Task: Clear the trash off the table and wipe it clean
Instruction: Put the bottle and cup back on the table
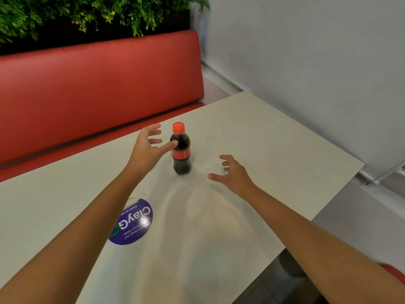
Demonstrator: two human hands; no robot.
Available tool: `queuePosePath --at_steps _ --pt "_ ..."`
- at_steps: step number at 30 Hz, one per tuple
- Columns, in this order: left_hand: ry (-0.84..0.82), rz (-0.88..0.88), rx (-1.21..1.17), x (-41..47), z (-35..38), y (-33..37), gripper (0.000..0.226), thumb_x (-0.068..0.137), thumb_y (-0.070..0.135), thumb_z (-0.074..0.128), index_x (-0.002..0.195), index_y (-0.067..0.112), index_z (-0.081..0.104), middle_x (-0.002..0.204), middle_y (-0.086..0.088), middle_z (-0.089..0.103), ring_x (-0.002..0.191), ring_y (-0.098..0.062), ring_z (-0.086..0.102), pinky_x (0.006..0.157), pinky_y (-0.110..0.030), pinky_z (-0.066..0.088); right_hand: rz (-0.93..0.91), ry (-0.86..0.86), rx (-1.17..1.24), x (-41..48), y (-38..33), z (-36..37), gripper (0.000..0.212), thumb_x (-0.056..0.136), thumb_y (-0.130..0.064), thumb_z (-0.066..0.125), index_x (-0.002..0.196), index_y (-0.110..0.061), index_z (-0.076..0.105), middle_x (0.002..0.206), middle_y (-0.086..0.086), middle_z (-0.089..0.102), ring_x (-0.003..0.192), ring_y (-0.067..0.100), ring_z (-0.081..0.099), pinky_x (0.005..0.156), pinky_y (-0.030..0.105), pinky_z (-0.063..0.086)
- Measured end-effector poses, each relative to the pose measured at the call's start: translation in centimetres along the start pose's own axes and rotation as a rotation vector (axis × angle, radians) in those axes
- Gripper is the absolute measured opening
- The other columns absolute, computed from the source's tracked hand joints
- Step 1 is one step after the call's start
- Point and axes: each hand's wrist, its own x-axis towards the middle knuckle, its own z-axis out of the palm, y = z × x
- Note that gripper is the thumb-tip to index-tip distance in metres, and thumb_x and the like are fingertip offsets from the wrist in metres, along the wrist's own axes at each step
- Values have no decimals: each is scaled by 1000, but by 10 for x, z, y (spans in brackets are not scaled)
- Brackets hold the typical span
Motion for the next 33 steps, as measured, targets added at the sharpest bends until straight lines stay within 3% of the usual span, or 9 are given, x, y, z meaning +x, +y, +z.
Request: queuePosePath --at_steps 4,8,11,16,26,31,33 --pt "0 36 -11 -29 5 12 58 82 30 68 132 19 40 127 2 49 104 -14 52 67 -15 41 -10 45 34 -23 6 -20 72 73 -27 78 133 -16 40 130 10 48 118 22 49 94 28 40" --pt "-94 87 -72 -61 23 32 40 84 27 66 120 19 52 114 3 57 98 -13 56 68 -14 41 -13 100 58 -51 17 -47 71 74 -26 77 133 -15 40 130 9 48 118 20 48 92 26 39" --pt "-199 110 -121 -82 51 45 32 83 28 67 113 21 58 108 4 62 91 -4 57 69 -12 41 -18 155 56 -75 32 -77 69 75 -26 76 133 -15 40 130 9 47 119 20 48 90 23 38" --pt "-400 142 -113 -116 122 69 26 82 33 68 106 30 59 104 10 64 98 -11 62 74 -19 45 45 299 90 -133 74 -129 65 76 -25 75 131 -13 43 129 9 48 117 19 48 89 22 38" --pt "-845 287 -125 -212 276 132 23 82 23 69 103 23 62 100 2 67 89 -14 61 81 -18 45 250 705 137 -287 180 -222 57 77 -19 74 127 -8 48 128 11 52 116 20 49 91 23 38" --pt "-1048 356 -85 -262 346 155 19 81 24 70 97 29 61 94 8 65 90 -15 61 86 -27 48 351 878 198 -357 223 -252 57 79 -19 73 128 -10 47 130 8 51 117 20 50 91 22 39" --pt "-1128 372 -71 -285 369 164 20 82 23 69 100 26 61 93 8 64 89 -15 61 84 -24 48 394 943 217 -382 241 -260 56 79 -20 72 128 -11 47 130 7 51 117 18 50 91 21 38"
